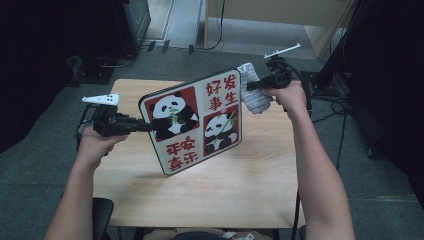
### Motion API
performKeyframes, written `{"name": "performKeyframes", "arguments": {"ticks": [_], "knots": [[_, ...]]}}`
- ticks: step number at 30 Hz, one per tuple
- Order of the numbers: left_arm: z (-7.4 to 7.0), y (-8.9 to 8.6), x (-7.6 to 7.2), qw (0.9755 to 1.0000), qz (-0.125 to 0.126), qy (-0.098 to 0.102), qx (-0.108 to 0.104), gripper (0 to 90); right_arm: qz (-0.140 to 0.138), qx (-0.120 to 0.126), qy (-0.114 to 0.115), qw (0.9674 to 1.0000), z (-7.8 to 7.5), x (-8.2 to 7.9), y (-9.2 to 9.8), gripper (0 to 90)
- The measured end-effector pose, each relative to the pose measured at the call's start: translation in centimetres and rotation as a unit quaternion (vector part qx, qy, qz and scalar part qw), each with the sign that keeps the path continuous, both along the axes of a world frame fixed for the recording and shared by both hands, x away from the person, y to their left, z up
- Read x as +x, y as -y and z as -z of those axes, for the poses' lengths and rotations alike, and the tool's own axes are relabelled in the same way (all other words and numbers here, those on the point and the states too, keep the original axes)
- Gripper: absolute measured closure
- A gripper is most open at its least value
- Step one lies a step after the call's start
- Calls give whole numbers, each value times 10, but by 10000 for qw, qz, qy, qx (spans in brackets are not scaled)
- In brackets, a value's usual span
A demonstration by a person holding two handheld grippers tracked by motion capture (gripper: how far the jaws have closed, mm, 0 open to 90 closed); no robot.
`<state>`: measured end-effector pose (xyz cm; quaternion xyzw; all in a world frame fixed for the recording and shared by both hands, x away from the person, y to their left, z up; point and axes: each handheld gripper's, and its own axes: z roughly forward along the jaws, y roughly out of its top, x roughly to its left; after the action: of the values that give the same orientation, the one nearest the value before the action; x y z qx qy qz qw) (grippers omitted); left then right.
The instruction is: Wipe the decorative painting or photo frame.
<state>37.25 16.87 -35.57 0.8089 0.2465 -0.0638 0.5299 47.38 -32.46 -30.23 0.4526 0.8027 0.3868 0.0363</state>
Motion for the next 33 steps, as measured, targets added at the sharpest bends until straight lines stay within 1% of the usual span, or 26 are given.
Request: {"name": "performKeyframes", "arguments": {"ticks": [5,11,15,26,30,33], "knots": [[1,0,0,10000,3,-39,-27,779,24,27,-75,10000,7,-2,0,683],[1,0,1,10000,-22,-71,-41,778,29,31,-85,10000,15,-6,1,687],[1,0,1,10000,-28,-81,-40,779,78,122,-159,9998,23,-8,2,701],[1,0,1,10000,-18,-84,-42,779,183,250,-201,9993,40,-15,4,710],[1,0,1,9999,-22,-81,-55,779,191,211,-258,9993,46,-17,5,709],[1,0,1,9999,-29,-81,-55,778,196,224,-260,9992,50,-19,6,709]]}}
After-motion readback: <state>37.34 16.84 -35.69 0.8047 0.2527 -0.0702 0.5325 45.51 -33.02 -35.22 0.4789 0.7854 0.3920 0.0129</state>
